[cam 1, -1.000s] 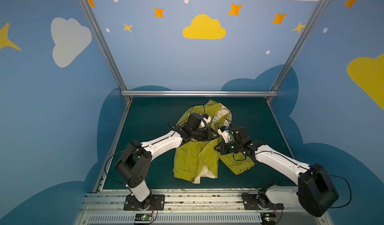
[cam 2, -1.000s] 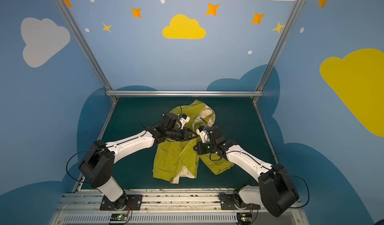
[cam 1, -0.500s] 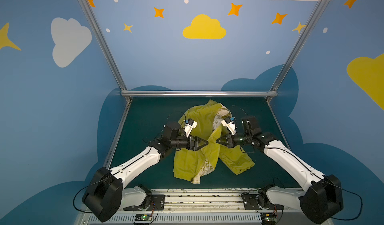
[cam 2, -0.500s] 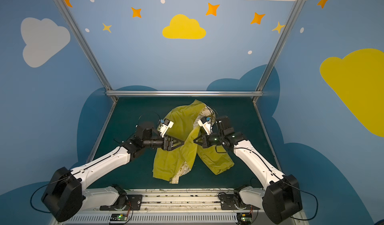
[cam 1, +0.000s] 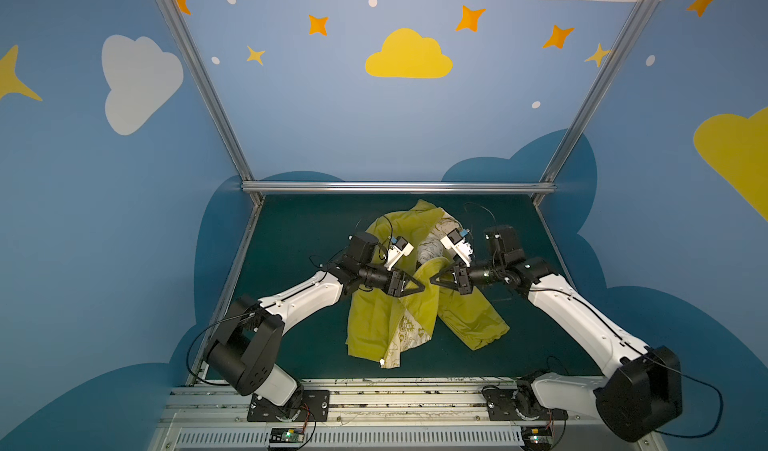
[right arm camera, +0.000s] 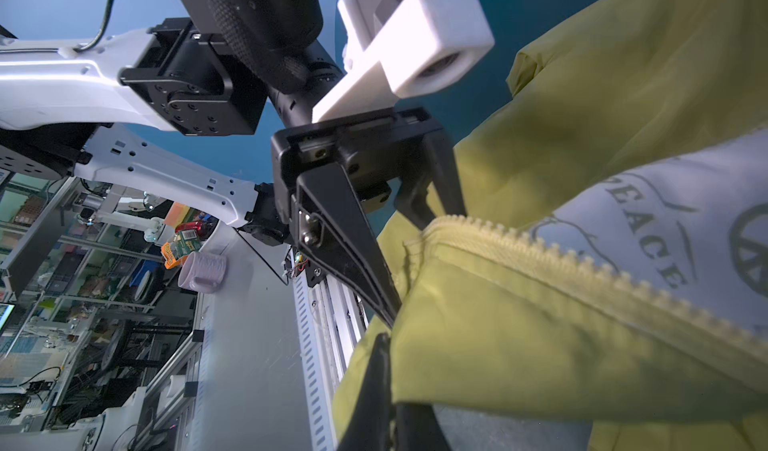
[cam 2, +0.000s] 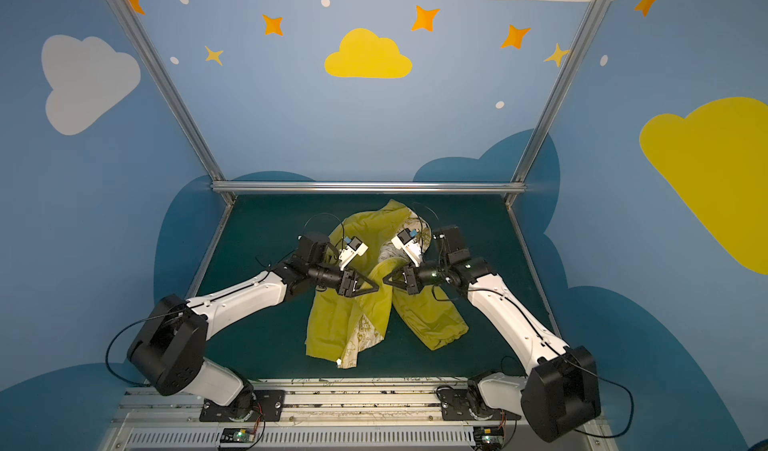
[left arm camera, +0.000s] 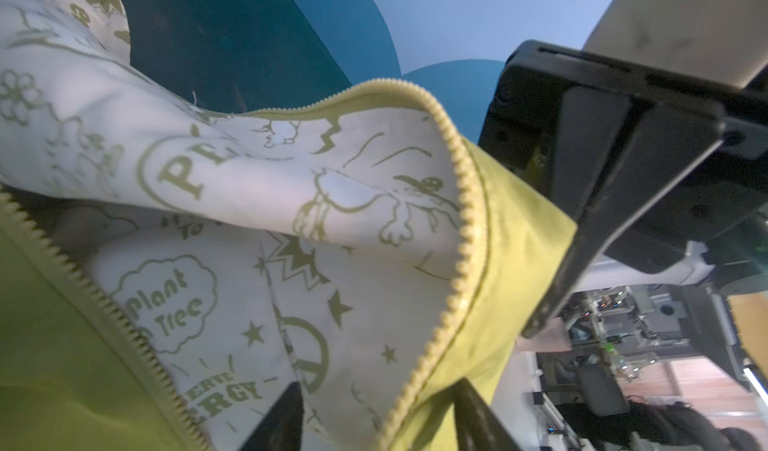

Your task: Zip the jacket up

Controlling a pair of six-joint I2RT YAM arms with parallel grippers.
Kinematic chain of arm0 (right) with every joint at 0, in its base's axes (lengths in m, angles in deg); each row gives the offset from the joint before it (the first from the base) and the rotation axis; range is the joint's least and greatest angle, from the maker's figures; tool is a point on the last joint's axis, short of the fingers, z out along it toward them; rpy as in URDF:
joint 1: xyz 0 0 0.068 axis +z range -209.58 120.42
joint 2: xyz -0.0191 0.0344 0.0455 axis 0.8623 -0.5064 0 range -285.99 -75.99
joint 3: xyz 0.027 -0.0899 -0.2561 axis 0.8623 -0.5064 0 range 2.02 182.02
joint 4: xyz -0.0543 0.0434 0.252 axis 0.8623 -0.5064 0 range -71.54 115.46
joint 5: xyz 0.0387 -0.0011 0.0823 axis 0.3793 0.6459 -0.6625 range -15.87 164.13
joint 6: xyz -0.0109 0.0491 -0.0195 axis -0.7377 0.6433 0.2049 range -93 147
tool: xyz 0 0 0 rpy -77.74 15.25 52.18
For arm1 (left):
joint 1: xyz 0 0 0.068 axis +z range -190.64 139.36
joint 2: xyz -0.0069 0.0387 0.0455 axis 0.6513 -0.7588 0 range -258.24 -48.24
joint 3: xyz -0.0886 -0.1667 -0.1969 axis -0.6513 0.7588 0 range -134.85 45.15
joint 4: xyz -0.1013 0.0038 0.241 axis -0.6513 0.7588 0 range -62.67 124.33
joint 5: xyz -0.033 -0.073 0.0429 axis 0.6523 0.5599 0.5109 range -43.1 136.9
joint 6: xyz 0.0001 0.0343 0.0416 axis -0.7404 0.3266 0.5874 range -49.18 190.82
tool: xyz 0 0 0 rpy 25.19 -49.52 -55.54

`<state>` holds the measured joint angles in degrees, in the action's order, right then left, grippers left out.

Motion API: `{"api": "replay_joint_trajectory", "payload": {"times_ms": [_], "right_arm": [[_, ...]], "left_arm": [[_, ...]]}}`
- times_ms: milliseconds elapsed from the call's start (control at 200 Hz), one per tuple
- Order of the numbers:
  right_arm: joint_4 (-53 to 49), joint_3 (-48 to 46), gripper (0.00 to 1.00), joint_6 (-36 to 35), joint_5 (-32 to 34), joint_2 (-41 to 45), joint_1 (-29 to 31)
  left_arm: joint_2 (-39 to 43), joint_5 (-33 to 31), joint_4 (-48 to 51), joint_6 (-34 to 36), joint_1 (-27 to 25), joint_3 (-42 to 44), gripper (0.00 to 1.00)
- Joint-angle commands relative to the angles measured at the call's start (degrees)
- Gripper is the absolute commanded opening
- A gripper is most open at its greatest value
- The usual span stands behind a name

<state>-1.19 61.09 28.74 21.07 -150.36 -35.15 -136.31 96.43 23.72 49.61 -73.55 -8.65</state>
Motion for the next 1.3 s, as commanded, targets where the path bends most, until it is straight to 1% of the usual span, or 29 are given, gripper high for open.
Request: {"api": "replay_joint_trajectory", "payload": {"times_ms": [0, 70, 105, 170, 255, 315, 375, 430, 461, 476, 496, 526, 561, 591, 636, 686, 721, 781, 821, 841, 876, 921, 986, 1041, 1111, 1201, 1231, 1261, 1291], "right_arm": [[-3.38, 5.9, 0.0, -4.61, -0.86, -4.9, -0.76], [-8.49, 10.64, 0.0, -8.85, -3.5, -8.73, -0.76], [-10.58, 12.64, 0.0, -10.43, -3.6, -10.35, -0.74], [-13.41, 15.43, 0.0, -12.52, -0.59, -13.32, -0.7], [-17.32, 19.54, 0.0, -15.51, 2.36, -17.4, -1.84], [-19.48, 23.24, 0.0, -15.89, 2.52, -20.2, -3.3], [-21.52, 26.85, 0.0, -15.77, 2.77, -22.34, -4.86], [-21.91, 29.01, 0.0, -14.21, 4.47, -23.01, -5.73], [-21.58, 29.57, 0.09, -12.13, 6.29, -22.74, -6.05], [-21.28, 29.7, 0.15, -10.7, 7.58, -22.44, -6.12], [-21.23, 29.79, 0.23, -8.37, 9.94, -21.91, -6.21], [-21.6, 29.74, 0.33, -4.91, 13.95, -20.71, -6.31], [-22.19, 28.9, 0.44, -0.93, 18.33, -18.98, -6.05], [-22.51, 27.17, 0.55, 2.07, 23.89, -16.55, -5.62], [-20.82, 22.76, 0.6, 4.55, 30.92, -11.38, -4.34], [-14.9, 13.65, 0.65, 4.67, 36.52, -3.95, -2.14], [-8.65, 6.96, 0.69, 3.76, 39.96, 2.09, 0.38], [7.2, -7.11, 0.72, -1.88, 42.2, 11.8, 5.61], [18.3, -16.01, 0.73, -1.69, 45.41, 17.44, 10.16], [23.5, -19.56, 0.76, -2.42, 46.85, 19.98, 12.1], [29.04, -25.21, 0.8, -4.04, 49.56, 23.64, 14.94], [33.67, -29.08, 0.82, -4.63, 53.54, 26.54, 16.95], [34.29, -29.46, 0.83, -6.04, 54.4, 26.05, 17.83], [32.83, -27.25, 0.83, -6.61, 56.0, 22.36, 18.86], [31.56, -23.84, 0.81, -8.09, 54.89, 17.13, 20.0], [29.78, -19.97, 0.77, -10.82, 60.3, 11.5, 21.7], [28.56, -18.07, 0.76, -10.37, 61.49, 10.21, 21.71], [27.65, -16.84, 0.75, -8.3, 62.76, 9.01, 21.67], [27.01, -15.73, 0.74, -6.99, 62.83, 7.93, 21.7]], "left_arm": [[1.7, 2.7, 1.32, 0.9, -0.13, 0.7, 0.44], [2.27, 3.52, -0.16, -0.01, -0.23, 2.03, 0.36], [2.25, 3.68, -0.21, -0.31, -0.23, 2.06, 0.32], [2.73, 3.11, 0.63, -0.29, -0.19, 2.03, 0.23], [3.23, 2.68, -0.88, -1.42, 0.03, 1.78, 0.2], [2.36, 3.05, -3.47, -3.41, 0.03, 0.72, 0.14], [-0.07, 3.07, -3.68, -4.93, 0.03, -2.19, 0.04], [-2.48, 3.05, -3.86, -6.14, -0.03, -5.09, 0.03], [-3.6, 2.43, -4.45, -7.06, -0.05, -6.31, 0.03], [-4.14, 1.87, -4.87, -7.69, -0.08, -6.8, 0.03], [-5.0, 1.16, -5.53, -8.71, -0.06, -7.38, 0.03], [-6.03, 0.7, -6.77, -10.04, -0.01, -8.12, 0.03], [-7.14, 0.51, -8.24, -11.56, 0.07, -8.82, 0.03], [-7.89, -0.04, -9.24, -13.01, 0.08, -9.26, 0.03], [-8.78, -0.57, -10.43, -14.93, 0.19, -9.58, 0.03], [-9.42, -1.4, -10.65, -16.71, 0.29, -9.98, 0.03], [-9.76, -1.86, -9.86, -17.47, 0.29, -10.32, 0.03], [-9.75, -3.05, -7.41, -18.55, 0.27, -10.83, 0.03], [-9.3, -4.27, -5.79, -19.33, 0.3, -10.89, 0.03], [-8.96, -4.51, -5.02, -19.35, 0.19, -10.89, 0.03], [-8.17, -5.03, -3.73, -19.82, 0.25, -10.6, 0.03], [-6.85, -6.24, -2.39, -20.34, 0.23, -9.92, 0.03], [-4.64, -7.24, -1.5, -20.98, 0.12, -8.54, 0.03], [-3.43, -8.46, -0.43, -22.18, 0.03, -7.7, 0.03], [-2.79, -8.7, 0.55, -23.55, -0.08, -7.01, 0.04], [-2.15, -8.5, -0.92, -25.67, -0.27, -5.24, 0.03], [-2.03, -8.66, -0.89, -26.17, -0.31, -4.78, 0.03], [-1.8, -9.07, -0.58, -26.34, -0.39, -4.45, 0.03], [-1.56, -9.44, -0.37, -26.48, -0.56, -4.07, 0.03]]}}
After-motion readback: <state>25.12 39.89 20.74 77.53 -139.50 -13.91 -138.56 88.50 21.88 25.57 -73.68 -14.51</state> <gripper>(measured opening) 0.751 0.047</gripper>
